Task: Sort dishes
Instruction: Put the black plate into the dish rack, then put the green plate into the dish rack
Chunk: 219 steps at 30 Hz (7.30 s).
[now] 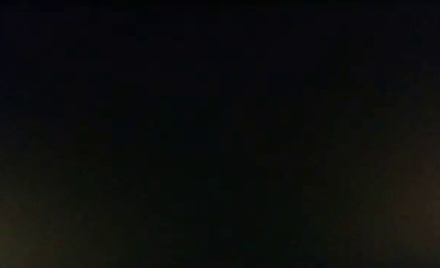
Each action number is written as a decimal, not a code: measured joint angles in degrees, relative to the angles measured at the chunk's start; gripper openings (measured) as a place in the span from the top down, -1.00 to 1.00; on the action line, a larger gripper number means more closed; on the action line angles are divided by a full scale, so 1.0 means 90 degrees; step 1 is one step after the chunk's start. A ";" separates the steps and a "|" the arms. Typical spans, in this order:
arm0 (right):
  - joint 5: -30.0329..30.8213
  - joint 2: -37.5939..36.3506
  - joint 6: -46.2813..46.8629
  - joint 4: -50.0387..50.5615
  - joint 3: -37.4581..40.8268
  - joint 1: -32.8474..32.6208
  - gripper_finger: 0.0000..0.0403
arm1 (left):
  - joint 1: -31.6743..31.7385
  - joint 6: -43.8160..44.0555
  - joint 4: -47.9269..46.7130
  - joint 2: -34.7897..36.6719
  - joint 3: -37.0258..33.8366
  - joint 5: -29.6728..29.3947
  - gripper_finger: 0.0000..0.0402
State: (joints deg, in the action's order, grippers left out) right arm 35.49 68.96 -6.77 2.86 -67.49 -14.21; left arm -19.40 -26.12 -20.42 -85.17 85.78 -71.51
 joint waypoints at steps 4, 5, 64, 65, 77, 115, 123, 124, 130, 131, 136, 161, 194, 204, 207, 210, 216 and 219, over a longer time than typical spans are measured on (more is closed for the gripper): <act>0.0041 0.0587 0.0003 0.1098 -0.1050 0.0077 0.21 | 0.0000 -0.0124 0.0038 0.0000 0.0000 -0.0156 0.94; 0.0043 0.0731 -0.0012 0.1351 -0.1309 0.0077 0.23 | 0.0000 -0.0175 0.0038 0.0000 0.0000 -0.0202 0.94; -0.3608 0.1676 -0.6700 0.4368 -0.3570 0.1162 0.95 | -0.2612 0.4536 -0.3299 0.1037 -0.0095 -0.0172 -0.24; -0.3850 0.1676 -0.6701 0.4389 -0.3570 0.1243 0.95 | -0.2611 0.4644 -0.3299 0.1026 -0.0095 -0.0172 -0.24; -0.6269 0.2067 -0.6731 0.4552 -0.3579 0.2257 0.95 | -0.2611 0.5087 -0.2885 0.0648 -0.0097 -0.0161 -0.24; -0.7161 0.3440 -0.6946 0.4183 -0.3574 0.3282 0.57 | -0.2548 0.4642 -0.2188 0.0143 -0.0102 0.0161 -0.24; -0.6461 0.3359 -0.7031 0.4202 -0.3562 0.3225 0.43 | -0.2537 0.4641 -0.2184 0.0143 -0.0102 0.0163 -0.24; -0.6416 0.3301 -0.7052 0.4167 -0.3562 0.3197 0.43 | -0.2514 0.4629 -0.2182 0.0143 -0.0102 0.0163 -0.24; -0.6411 0.2792 -0.6715 0.4216 -0.3565 0.2827 0.47 | -0.2236 0.4538 -0.2072 0.0143 -0.0102 0.0163 -0.24; -0.6412 0.2699 -0.6549 0.4264 -0.3565 0.2733 0.47 | -0.2174 0.4544 -0.2069 0.0143 -0.0102 0.0163 -0.24; -0.6424 0.2226 -0.5495 0.4533 -0.3568 0.2136 0.47 | -0.1896 0.4689 -0.2050 0.0143 -0.0102 0.0163 -0.24; -0.3401 0.2660 0.0326 0.4495 -0.2010 -0.1371 0.47 | -0.1780 0.8834 -0.2824 -0.0810 -0.1072 0.5210 -0.24; -0.1587 0.2658 0.0216 0.3198 -0.1777 -0.2118 0.47 | -0.0248 0.7890 -0.1591 -0.1797 -0.2176 0.7114 -0.24; -0.1620 0.2658 -0.0019 0.3179 -0.1777 -0.1882 0.47 | -0.0221 0.7472 -0.1113 -0.2091 -0.2174 0.7618 -0.02; -0.1621 0.2658 -0.0023 0.3174 -0.1777 -0.1872 0.47 | -0.0221 0.7461 -0.1113 -0.2276 -0.2174 0.7621 0.05; -0.1623 0.2655 -0.0065 0.3176 -0.1777 -0.1871 0.47 | -0.0219 0.7460 -0.1055 -0.2404 -0.2174 0.7660 0.08; -0.1623 0.2653 -0.0056 0.3171 -0.1780 -0.1861 0.47 | -0.0221 0.7300 -0.0979 -0.2404 -0.2174 0.7656 0.18; -0.1622 0.2653 -0.0058 0.3174 -0.1780 -0.1861 0.47 | -0.0218 0.7161 -0.1003 -0.2402 -0.2174 0.7644 0.40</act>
State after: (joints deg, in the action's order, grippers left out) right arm 20.89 92.84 -7.29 31.42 -83.50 -30.96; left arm -21.36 38.33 -29.45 -106.78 66.22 -2.72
